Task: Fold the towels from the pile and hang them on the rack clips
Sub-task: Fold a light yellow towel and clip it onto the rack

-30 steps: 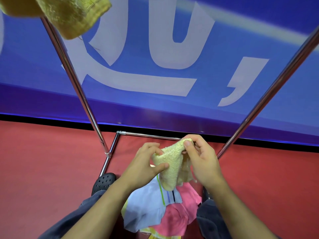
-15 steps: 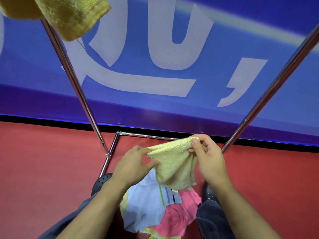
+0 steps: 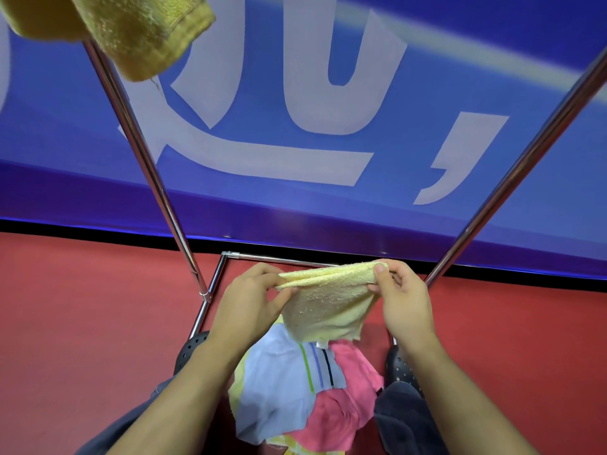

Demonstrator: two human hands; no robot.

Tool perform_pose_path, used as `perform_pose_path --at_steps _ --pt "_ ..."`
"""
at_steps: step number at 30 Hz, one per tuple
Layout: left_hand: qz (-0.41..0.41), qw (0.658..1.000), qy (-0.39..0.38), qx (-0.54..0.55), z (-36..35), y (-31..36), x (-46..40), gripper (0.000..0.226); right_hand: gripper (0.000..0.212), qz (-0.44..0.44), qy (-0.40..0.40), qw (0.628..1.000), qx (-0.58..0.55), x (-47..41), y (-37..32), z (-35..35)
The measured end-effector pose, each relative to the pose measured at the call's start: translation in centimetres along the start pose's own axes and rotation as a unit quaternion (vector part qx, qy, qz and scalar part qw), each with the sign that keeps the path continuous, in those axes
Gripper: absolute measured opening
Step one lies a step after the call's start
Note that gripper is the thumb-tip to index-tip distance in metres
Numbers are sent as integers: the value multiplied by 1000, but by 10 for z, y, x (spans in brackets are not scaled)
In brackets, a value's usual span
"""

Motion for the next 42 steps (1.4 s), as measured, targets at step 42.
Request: perform_pose_path --at_steps 42 --pt "-63 954 -292 23 -29 20 19 59 12 -19 -36 999 27 -4 11 -1"
Point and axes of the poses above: each hand's wrist, its own x-axis away from the middle knuckle, its own z-axis out of the back of the hand, y = z × x, the point moved 2 cm from there along -x, towards the middle knuckle, and after that the axes turned 2 degrees about z, right-handed, at the moved point
